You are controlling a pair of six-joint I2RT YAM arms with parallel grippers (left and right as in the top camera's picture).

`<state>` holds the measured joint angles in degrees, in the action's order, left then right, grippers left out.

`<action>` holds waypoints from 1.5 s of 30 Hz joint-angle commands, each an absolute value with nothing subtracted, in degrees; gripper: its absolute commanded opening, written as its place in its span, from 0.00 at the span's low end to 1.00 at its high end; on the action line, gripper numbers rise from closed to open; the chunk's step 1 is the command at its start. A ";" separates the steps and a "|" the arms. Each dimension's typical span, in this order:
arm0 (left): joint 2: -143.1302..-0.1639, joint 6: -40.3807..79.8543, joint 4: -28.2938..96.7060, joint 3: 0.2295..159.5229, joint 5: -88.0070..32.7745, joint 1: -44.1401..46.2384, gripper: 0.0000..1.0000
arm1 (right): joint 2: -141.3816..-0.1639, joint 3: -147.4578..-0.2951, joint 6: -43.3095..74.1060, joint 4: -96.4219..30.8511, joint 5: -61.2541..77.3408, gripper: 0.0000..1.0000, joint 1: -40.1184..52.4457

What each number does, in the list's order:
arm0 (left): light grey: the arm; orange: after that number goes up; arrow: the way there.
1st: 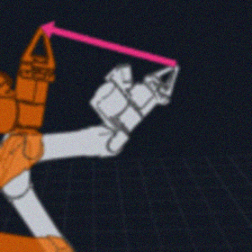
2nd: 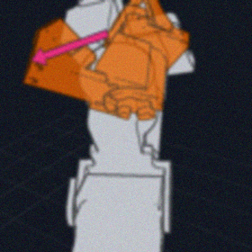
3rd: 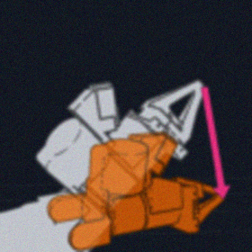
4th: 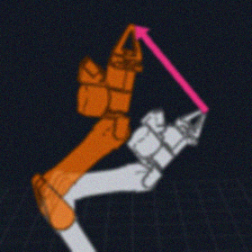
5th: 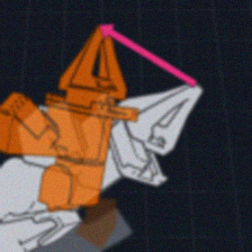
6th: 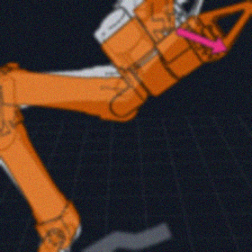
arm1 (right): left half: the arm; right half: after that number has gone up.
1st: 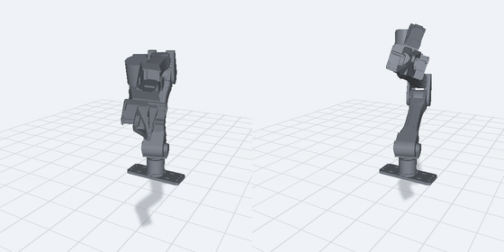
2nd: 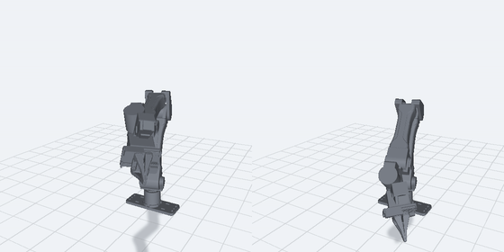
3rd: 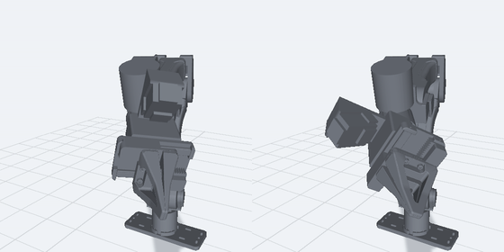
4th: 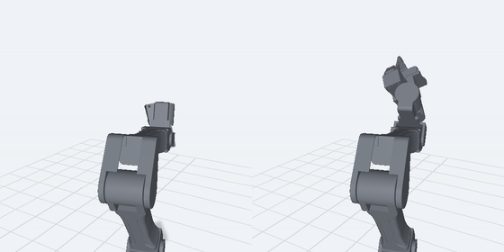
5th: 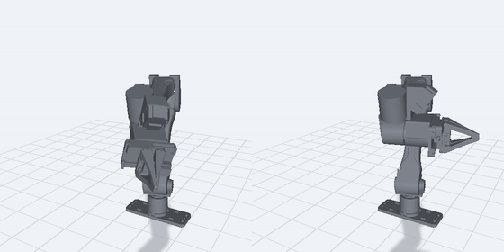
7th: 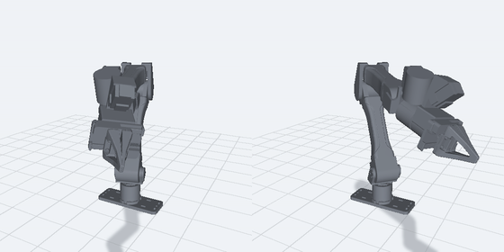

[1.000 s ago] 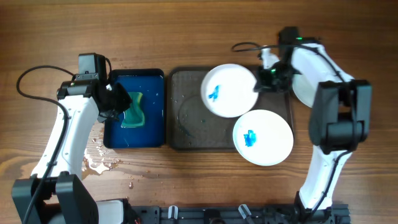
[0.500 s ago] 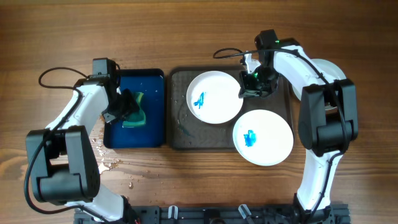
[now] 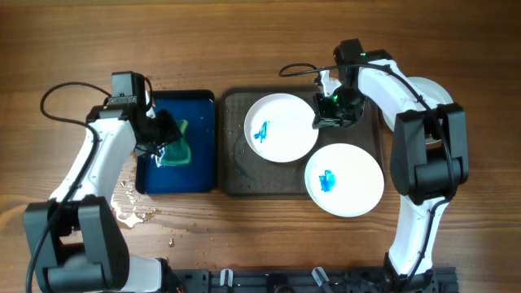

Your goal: Clean dirty plates on tray and stack at the side

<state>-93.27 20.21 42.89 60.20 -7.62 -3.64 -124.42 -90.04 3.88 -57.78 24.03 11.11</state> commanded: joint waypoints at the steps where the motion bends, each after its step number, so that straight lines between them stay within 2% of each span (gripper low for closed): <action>1: -93.43 19.18 43.07 59.83 -8.25 -3.20 0.56 | -123.85 -90.30 4.51 -57.69 26.00 0.04 11.42; 7: -98.45 16.71 41.76 59.83 -8.36 -3.20 0.55 | -123.85 -90.30 4.54 -57.69 26.00 0.04 11.42; 10: -101.38 16.69 41.10 59.83 -8.88 -3.20 0.51 | -123.85 -90.30 4.58 -57.71 26.00 0.04 11.42; 14: -102.26 16.67 39.77 59.83 -10.04 -2.79 0.38 | -123.85 -90.30 4.64 -57.71 26.00 0.04 11.42; 16: -102.26 16.64 39.05 59.83 -10.02 -2.02 0.22 | -123.85 -90.30 4.64 -57.74 26.00 0.04 11.42; 17: -102.26 16.62 38.63 59.83 -10.02 -1.54 0.10 | -123.85 -90.30 4.64 -57.78 26.00 0.04 11.42; 18: -102.26 16.64 38.28 59.83 -10.00 -1.08 0.04 | -123.85 -90.30 4.64 -57.84 26.00 0.04 11.42; 23: -101.10 16.78 38.96 59.90 -9.47 0.82 0.04 | -123.85 -90.30 4.54 -58.67 26.00 0.04 11.42; 26: -95.26 16.93 40.69 60.07 -2.13 2.63 0.04 | -123.85 -90.30 4.45 -59.31 25.98 0.04 11.42; 31: -85.41 20.51 43.16 60.05 20.62 10.50 0.04 | -123.85 -90.30 4.40 -59.20 25.98 0.04 11.42; 38: -85.21 26.26 42.68 60.05 54.52 23.46 0.04 | -123.85 -90.30 4.03 -59.20 25.98 0.04 11.42; 45: -85.21 27.73 42.70 60.05 60.55 26.00 0.04 | -123.85 -90.30 3.81 -59.24 25.98 0.04 11.42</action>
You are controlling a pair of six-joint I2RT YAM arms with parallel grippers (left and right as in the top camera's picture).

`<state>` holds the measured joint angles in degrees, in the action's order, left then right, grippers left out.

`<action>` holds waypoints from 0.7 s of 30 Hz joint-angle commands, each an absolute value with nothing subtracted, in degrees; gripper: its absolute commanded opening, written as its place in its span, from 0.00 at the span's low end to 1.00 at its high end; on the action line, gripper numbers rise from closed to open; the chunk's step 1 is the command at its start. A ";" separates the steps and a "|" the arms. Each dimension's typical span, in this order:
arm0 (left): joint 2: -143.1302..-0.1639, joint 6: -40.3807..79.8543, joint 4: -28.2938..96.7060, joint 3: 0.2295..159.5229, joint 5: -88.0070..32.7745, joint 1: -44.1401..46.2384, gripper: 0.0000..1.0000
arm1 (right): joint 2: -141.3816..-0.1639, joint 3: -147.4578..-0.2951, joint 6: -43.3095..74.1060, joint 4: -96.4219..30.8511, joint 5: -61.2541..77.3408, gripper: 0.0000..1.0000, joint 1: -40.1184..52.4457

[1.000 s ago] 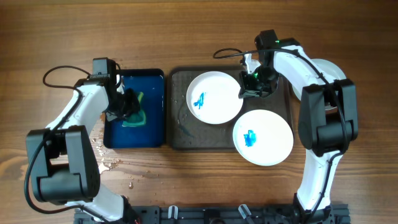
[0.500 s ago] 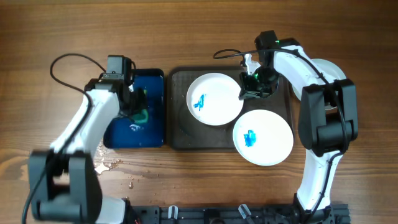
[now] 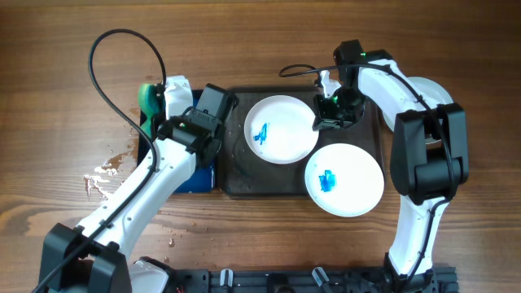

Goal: Clean dirty plates on tray and stack at the side
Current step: 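Grasp the green sponge in the water tray with the left gripper, lift, then scrub the blue smear on the held plate with the left gripper's sponge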

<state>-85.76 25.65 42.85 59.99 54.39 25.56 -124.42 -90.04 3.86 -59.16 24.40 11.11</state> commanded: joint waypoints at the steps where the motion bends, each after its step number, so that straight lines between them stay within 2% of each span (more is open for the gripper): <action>1: -85.21 27.73 42.68 60.05 60.60 26.04 0.04 | -123.85 -90.30 3.81 -59.24 25.98 0.04 11.42; 5: -85.23 29.02 42.68 60.05 60.71 26.04 0.04 | -123.85 -90.30 3.38 -59.18 25.98 0.04 11.42; 9: -86.72 28.99 42.37 59.99 25.54 21.15 0.04 | -123.85 -90.30 3.16 -59.64 25.98 0.05 11.42; 17: -90.35 24.82 42.17 59.99 -7.81 4.29 0.04 | -123.85 -90.30 3.16 -61.28 26.02 0.04 11.79; 21: -90.32 22.74 41.15 60.01 -12.82 4.03 0.04 | -123.85 -90.30 3.18 -60.86 26.00 0.04 13.32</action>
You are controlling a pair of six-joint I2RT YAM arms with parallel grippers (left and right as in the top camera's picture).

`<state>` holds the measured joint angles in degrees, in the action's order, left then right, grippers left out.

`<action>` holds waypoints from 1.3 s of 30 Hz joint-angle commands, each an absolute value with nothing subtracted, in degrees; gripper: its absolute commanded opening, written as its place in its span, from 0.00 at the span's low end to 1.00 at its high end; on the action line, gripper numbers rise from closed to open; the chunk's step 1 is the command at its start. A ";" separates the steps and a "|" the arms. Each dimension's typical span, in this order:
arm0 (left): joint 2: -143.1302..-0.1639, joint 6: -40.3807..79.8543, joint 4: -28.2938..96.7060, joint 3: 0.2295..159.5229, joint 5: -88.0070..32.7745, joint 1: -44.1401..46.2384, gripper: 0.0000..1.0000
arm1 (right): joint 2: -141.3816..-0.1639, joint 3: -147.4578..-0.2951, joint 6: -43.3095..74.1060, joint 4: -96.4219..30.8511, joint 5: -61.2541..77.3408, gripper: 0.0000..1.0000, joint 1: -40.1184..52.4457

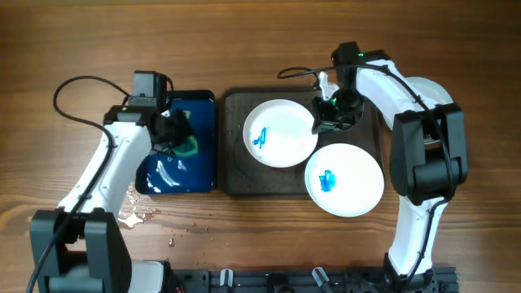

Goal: Clean dirty plates on tray and stack at the side
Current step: 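Scrub the blue smear on the held plate with the left gripper's sponge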

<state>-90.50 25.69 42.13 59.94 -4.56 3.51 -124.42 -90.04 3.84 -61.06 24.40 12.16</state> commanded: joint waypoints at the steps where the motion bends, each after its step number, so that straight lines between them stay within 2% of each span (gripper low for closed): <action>1: -90.32 22.74 40.40 60.01 -13.10 5.17 0.04 | -123.85 -90.30 3.18 -60.73 26.00 0.04 13.78; 3: -90.32 22.74 39.31 60.01 -13.87 7.33 0.04 | -123.85 -90.30 3.25 -60.66 25.98 0.04 14.33; 8: -91.31 26.06 34.85 60.01 -15.25 19.22 0.04 | -123.85 -90.30 5.43 -59.90 25.85 0.05 14.46; 12: -94.50 29.26 29.26 60.01 -16.99 27.57 0.04 | -123.85 -90.30 8.29 -57.17 19.70 0.05 14.81; 16: -99.26 30.52 26.30 60.01 -17.15 30.13 0.04 | -123.85 -90.30 9.17 -54.87 9.34 0.05 18.20; 24: -110.10 31.03 13.30 60.01 -18.76 30.15 0.04 | -123.85 -90.30 9.45 -56.03 9.43 0.05 22.28; 27: -112.90 33.52 16.60 60.01 -10.83 28.69 0.04 | -123.85 -90.30 9.43 -57.04 9.43 0.04 22.28; 33: -112.60 33.56 31.38 60.01 18.94 25.54 0.04 | -123.85 -90.30 9.39 -57.28 9.43 0.04 22.28; 37: -112.60 38.30 36.01 60.01 31.70 26.13 0.04 | -123.85 -90.30 9.63 -57.28 9.43 0.04 22.28; 39: -112.60 39.77 38.13 60.01 34.09 26.15 0.04 | -123.85 -90.30 9.63 -57.28 9.43 0.04 22.28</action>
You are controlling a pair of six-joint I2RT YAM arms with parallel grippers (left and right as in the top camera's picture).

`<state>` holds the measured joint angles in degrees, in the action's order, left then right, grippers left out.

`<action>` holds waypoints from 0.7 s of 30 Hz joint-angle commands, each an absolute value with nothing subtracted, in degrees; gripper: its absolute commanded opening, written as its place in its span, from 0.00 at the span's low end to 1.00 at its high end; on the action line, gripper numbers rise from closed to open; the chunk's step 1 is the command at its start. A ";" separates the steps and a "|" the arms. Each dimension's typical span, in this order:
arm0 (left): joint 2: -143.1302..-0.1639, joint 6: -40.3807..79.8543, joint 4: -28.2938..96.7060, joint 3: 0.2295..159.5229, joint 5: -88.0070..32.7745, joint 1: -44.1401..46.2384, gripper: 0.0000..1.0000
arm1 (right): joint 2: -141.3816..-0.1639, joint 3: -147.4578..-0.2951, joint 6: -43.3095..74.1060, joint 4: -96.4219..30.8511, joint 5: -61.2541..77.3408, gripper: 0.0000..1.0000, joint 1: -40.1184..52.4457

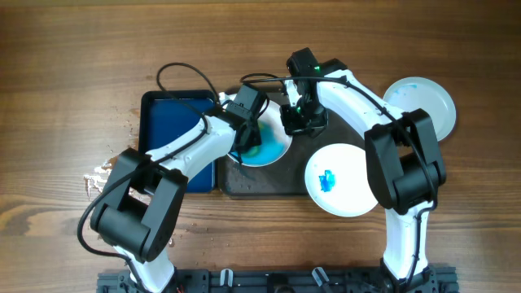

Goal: Clean dirty plates on tray and stack at the side
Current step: 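Scrub the blue smear on the held plate with the left gripper's sponge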

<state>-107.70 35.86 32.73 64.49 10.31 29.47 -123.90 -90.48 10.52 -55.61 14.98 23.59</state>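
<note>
A white plate [273, 151] lies at the left end of the dark tray [244, 182], its face smeared teal-blue. My left gripper [247, 140] is down on this plate, shut on the green sponge [249, 149], which is mostly hidden under the fingers. At the plate's right rim my right gripper [298, 124] is shut on the edge. A second white plate [348, 183] with a small blue stain [327, 178] lies at the tray's right end.
The blue water basin [167, 122] stands left of the tray. A pale plate [423, 102] lies on the table at the far right. Spilled water [102, 175] wets the table left of the basin. Cables loop above the tray.
My left gripper has gone with the sponge from the blue basin to the left plate, which is now smeared teal. My right gripper and the plate sit further left.
First my left gripper held the sponge in the basin while my right gripper stayed on the left plate's rim. Then the left arm was raised near the tray, then back in the basin. Now the sponge is on the plate and its blue stain is smeared.
</note>
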 commanded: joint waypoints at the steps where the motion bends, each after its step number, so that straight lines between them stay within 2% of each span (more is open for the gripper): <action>1: -112.60 41.63 39.29 60.01 35.77 26.15 0.04 | -123.85 -90.30 9.61 -57.28 9.43 0.04 22.28; 2: -112.60 42.87 40.18 60.01 36.53 26.13 0.04 | -123.85 -90.30 9.61 -57.28 9.43 0.04 22.28; 4: -112.60 36.18 39.11 60.10 28.21 26.39 0.04 | -123.85 -90.30 9.63 -57.28 9.43 0.04 22.28; 6: -112.60 22.52 35.97 60.12 7.97 27.53 0.04 | -123.85 -90.30 9.61 -57.28 9.43 0.04 22.28; 8: -112.60 16.23 32.91 60.12 -9.50 29.36 0.04 | -123.85 -90.30 9.61 -57.30 9.43 0.04 22.28; 9: -112.60 13.72 30.44 60.12 -19.35 30.59 0.04 | -123.85 -90.30 9.61 -57.30 9.43 0.04 22.28; 12: -112.60 14.02 22.81 60.12 -36.58 32.16 0.04 | -123.85 -90.30 9.61 -57.60 9.43 0.05 22.28; 18: -112.62 19.97 11.70 60.12 -42.87 32.21 0.04 | -123.85 -90.30 9.58 -57.74 9.43 0.04 22.28; 21: -112.62 28.16 8.49 60.12 -28.32 31.44 0.04 | -123.85 -90.30 9.58 -58.59 9.43 0.04 22.28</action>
<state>-111.83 21.15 9.61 60.40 -35.64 31.11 -123.74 -90.48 9.37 -57.91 8.88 20.75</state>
